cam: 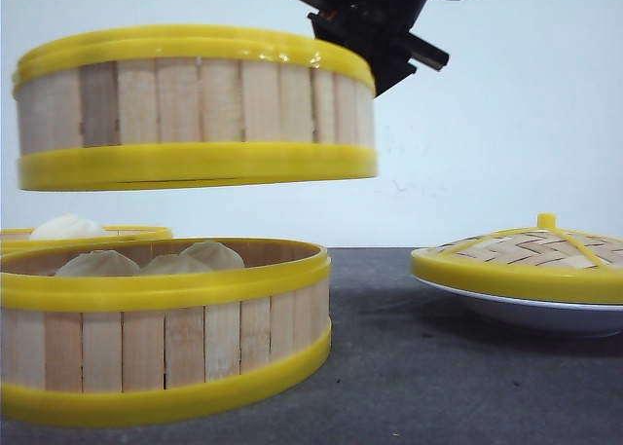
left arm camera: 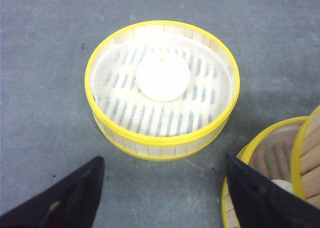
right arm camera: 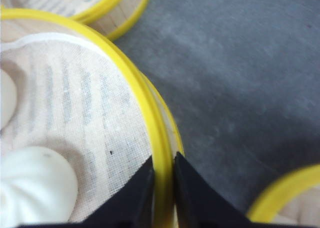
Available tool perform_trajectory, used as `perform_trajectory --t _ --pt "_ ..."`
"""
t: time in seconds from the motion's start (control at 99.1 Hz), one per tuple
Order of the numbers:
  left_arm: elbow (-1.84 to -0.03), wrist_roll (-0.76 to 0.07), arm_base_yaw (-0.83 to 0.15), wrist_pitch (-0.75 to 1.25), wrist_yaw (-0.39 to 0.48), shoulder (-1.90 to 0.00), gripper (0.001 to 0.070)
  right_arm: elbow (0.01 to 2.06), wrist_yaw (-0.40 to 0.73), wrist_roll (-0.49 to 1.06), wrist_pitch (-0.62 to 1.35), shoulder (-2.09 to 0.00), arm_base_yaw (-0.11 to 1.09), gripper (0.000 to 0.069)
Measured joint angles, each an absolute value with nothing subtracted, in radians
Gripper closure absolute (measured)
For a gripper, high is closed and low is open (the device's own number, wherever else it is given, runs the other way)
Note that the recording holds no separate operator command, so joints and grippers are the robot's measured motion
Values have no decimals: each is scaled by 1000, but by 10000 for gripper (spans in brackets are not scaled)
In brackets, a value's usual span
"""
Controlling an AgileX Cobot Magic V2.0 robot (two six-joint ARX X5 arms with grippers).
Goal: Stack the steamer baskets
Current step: 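Carry the basket with the right gripper over the nearest large basket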
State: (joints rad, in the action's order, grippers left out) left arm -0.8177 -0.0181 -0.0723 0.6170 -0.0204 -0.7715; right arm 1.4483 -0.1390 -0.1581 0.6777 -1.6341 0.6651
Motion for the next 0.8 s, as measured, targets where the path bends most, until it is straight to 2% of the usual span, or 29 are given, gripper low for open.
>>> perform_trajectory --t 0.464,0.797 --pt "-818 -19 -72 618 -20 -772 242 1442 -139 -167 594 -1642 708 657" --pt "-818 -19 -72 621 -20 -772 242 1440 -133 -173 595 -1726 707 657"
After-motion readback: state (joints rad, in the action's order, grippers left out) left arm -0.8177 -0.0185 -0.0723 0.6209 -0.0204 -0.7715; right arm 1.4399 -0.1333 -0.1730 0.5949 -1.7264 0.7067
